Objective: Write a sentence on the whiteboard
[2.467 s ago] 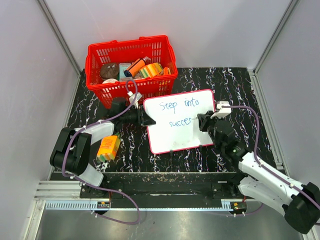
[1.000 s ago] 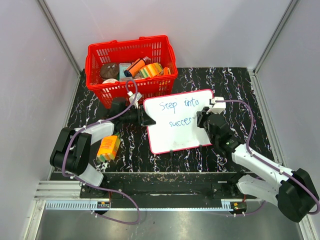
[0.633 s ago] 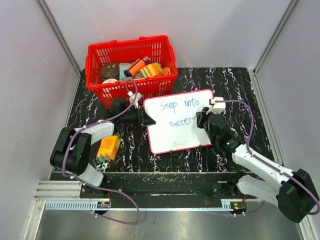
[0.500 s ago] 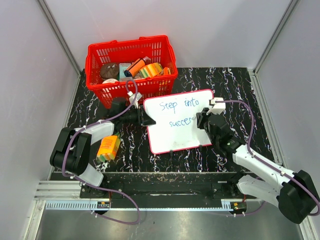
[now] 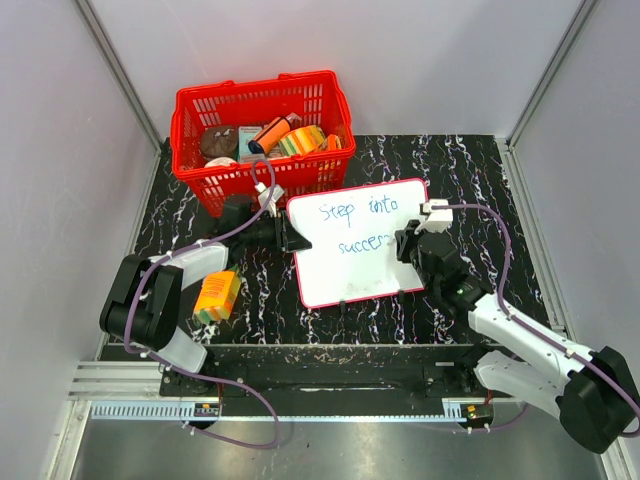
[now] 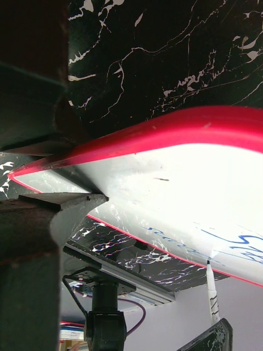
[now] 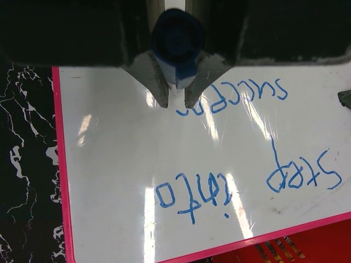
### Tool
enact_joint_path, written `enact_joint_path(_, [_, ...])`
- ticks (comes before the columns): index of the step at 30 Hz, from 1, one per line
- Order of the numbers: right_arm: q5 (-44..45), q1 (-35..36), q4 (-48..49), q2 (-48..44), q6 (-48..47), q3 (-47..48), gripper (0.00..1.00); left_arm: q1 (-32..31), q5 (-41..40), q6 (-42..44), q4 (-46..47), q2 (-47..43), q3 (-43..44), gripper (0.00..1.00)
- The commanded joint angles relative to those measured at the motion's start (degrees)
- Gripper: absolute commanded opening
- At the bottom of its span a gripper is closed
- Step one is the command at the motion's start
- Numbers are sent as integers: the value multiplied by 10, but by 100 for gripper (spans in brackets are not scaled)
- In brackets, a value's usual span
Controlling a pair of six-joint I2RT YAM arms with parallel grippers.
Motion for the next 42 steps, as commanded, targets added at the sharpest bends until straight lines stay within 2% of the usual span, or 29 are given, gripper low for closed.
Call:
enact_joint_path(1, [13,-3,2,-11,4,-2,0,-14,-139,99,-52,33,-9,0])
enact_joint_path(16, [10,-4,26,-27,-3,18,0,-14,-139,99,-52,32,-9,0])
enact_joint_path(32, [46,-5,42,34,-12,46,0,-14,-138,99,-52,32,-9,0])
enact_joint_path(42, [27,-7,50,44,-12,50,0,-14,-138,99,-52,33,-9,0])
